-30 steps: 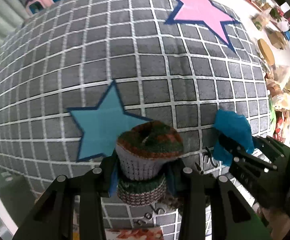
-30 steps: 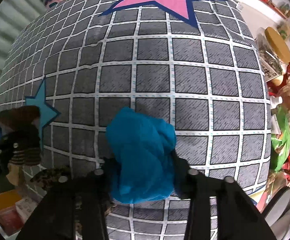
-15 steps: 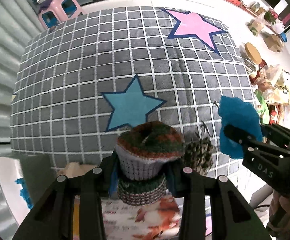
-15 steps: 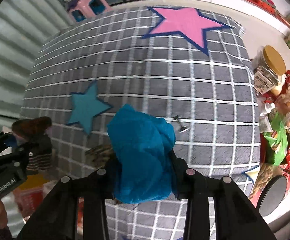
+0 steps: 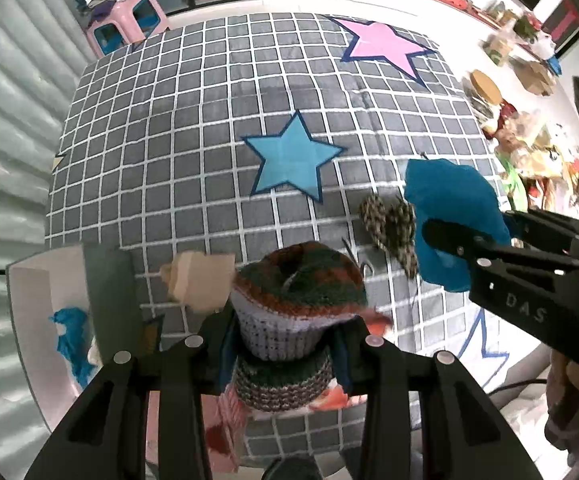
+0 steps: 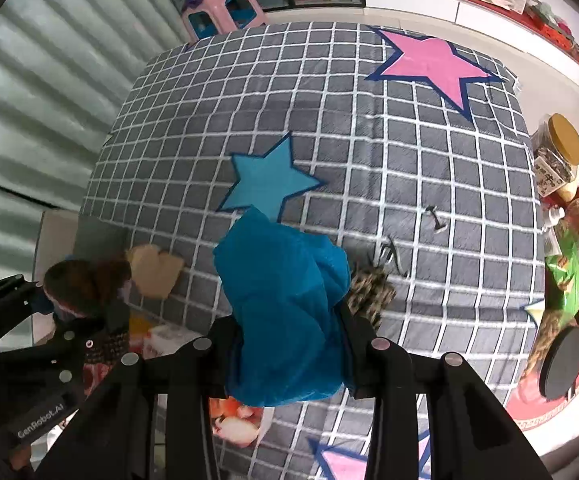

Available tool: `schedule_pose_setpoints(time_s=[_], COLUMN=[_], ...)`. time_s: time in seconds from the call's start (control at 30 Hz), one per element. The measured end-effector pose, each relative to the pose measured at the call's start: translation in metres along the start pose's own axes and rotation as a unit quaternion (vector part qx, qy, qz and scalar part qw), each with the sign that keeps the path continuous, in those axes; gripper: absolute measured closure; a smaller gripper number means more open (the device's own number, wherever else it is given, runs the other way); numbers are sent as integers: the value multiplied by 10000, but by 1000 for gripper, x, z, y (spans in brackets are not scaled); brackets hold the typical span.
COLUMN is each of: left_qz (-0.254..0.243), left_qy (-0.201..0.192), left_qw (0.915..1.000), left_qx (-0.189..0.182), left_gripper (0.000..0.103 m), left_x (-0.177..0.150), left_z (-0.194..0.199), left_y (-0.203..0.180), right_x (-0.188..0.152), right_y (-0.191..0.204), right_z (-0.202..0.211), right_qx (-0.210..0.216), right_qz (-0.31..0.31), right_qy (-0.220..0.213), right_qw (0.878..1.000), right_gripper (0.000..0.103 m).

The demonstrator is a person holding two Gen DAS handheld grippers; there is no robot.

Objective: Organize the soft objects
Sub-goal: 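Carry the knit sock in the left tool while the right tool carries the tissue over the box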

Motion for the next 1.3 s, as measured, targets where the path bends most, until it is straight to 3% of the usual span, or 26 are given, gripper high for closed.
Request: schedule_pose_setpoints(time_s=[0.63, 1.0, 1.3], left_qz=[-303, 32, 659], left_qy=[-234, -424, -657], left_qw=[9992, 9991, 9956], left_qx=[-134, -38, 115], left_gripper=[61, 61, 61], left_x=[-81, -111, -139], left_z=[54, 79, 100], left_y=[23, 64, 115], right_x=[-82, -96, -90], right_y=[61, 113, 176], right_z=[31, 41, 49], right_qx=[-49, 63, 185], right_qz=[11, 265, 891], right_qy=[84, 77, 65], right_qw=[10000, 9996, 9958], right_gripper=[64, 64, 64])
Point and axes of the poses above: each gripper's, at about its wrist camera, not at the fingertips, and z roughly against the way its jaws point, y to its left, x to its top, the point moved 3 cm from there along -z, roughly the way its jaws point, and after that the axes turned 3 degrees about -z, right-handed, at the moved point
